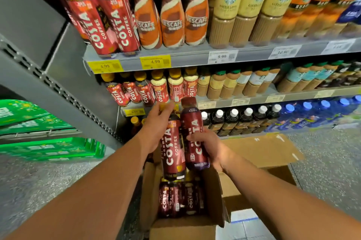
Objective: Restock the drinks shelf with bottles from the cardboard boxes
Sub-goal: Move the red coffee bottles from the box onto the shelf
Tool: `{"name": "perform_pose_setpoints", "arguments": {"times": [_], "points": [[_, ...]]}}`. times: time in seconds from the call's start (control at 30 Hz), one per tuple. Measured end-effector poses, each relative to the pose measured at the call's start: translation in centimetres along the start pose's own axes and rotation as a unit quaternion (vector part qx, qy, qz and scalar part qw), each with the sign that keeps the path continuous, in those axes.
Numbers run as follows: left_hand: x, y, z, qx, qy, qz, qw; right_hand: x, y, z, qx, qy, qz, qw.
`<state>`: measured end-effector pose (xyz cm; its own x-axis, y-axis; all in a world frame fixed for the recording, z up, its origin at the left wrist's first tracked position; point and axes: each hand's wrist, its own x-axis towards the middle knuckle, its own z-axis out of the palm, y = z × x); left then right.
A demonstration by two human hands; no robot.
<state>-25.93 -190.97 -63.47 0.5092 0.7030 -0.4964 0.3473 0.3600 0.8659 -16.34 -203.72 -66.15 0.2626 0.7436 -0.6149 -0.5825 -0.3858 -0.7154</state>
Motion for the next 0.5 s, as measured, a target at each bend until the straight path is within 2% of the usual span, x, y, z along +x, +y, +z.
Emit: {"name": "perform_pose_setpoints", "arguments": {"times": [0.2, 0.5], "points": [[-1.6, 3.6, -1.8, -0.005, 0.06, 0.024, 0.998, -1.4, -3.7, 2.7, -0.068, -0.061, -0.06, 0.994], [-5.1, 8.7, -4.6, 0.017, 0.151, 0.107, 0.982, -3.4, -8.2, 6.9, -0.083, -0.071, -0.103, 0.989]]}}
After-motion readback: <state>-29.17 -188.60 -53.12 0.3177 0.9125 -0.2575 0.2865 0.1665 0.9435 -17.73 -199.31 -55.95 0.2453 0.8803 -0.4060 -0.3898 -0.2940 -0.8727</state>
